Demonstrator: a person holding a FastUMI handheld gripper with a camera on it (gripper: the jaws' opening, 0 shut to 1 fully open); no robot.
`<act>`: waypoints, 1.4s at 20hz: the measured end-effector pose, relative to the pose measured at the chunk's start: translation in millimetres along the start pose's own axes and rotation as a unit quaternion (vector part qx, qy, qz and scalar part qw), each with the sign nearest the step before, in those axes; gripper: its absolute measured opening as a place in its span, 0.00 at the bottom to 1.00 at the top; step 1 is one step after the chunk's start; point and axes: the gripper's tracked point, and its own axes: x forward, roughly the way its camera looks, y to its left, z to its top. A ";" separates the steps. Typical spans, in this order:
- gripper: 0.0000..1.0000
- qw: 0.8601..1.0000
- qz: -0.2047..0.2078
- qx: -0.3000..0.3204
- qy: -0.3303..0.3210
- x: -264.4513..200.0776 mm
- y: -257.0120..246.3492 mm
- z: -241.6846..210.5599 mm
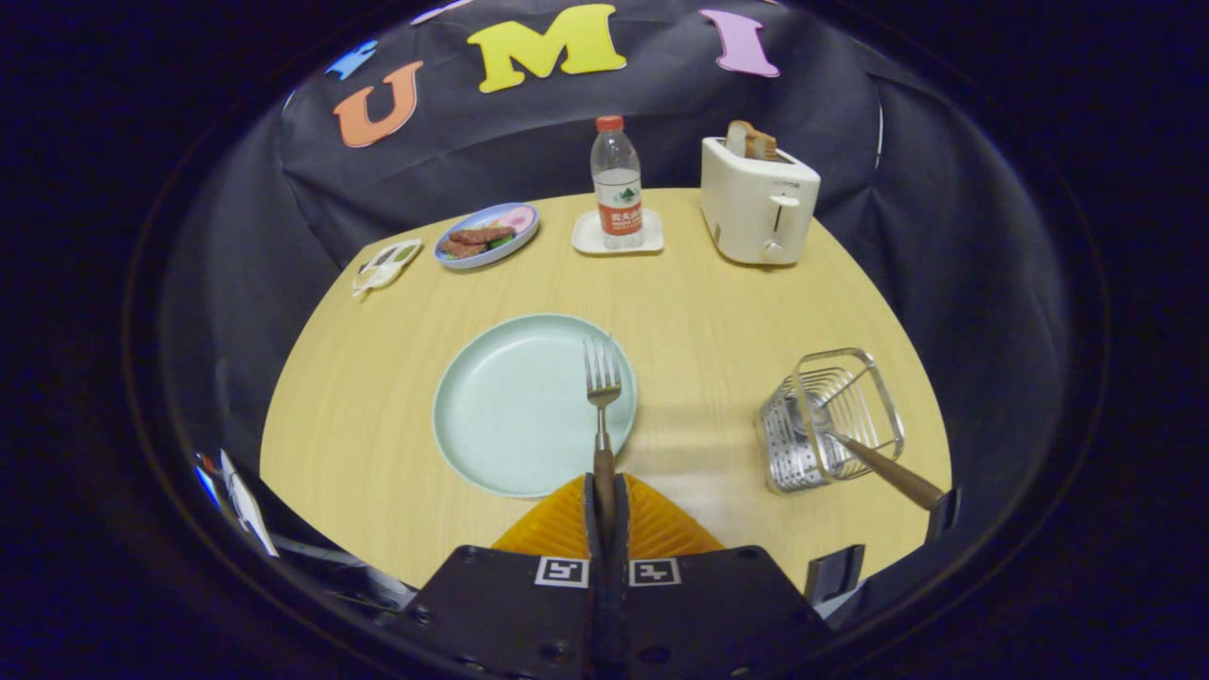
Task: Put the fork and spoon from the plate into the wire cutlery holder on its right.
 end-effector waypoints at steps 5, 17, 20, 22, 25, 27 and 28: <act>0.01 1.000 0.008 0.012 -0.004 -24.0 -35.6 5.5; 0.01 0.998 -0.006 0.063 0.013 -64.7 -110.1 5.0; 0.02 0.996 0.000 0.078 0.032 -73.5 -117.4 3.7; 0.02 0.996 -0.006 0.083 0.044 -74.6 -126.2 6.8; 0.02 0.995 -0.013 0.079 0.063 -75.6 -132.0 10.2; 0.02 0.995 -0.023 0.059 0.082 -75.1 -135.5 6.5; 0.02 0.994 -0.027 0.054 0.090 -73.5 -136.5 5.5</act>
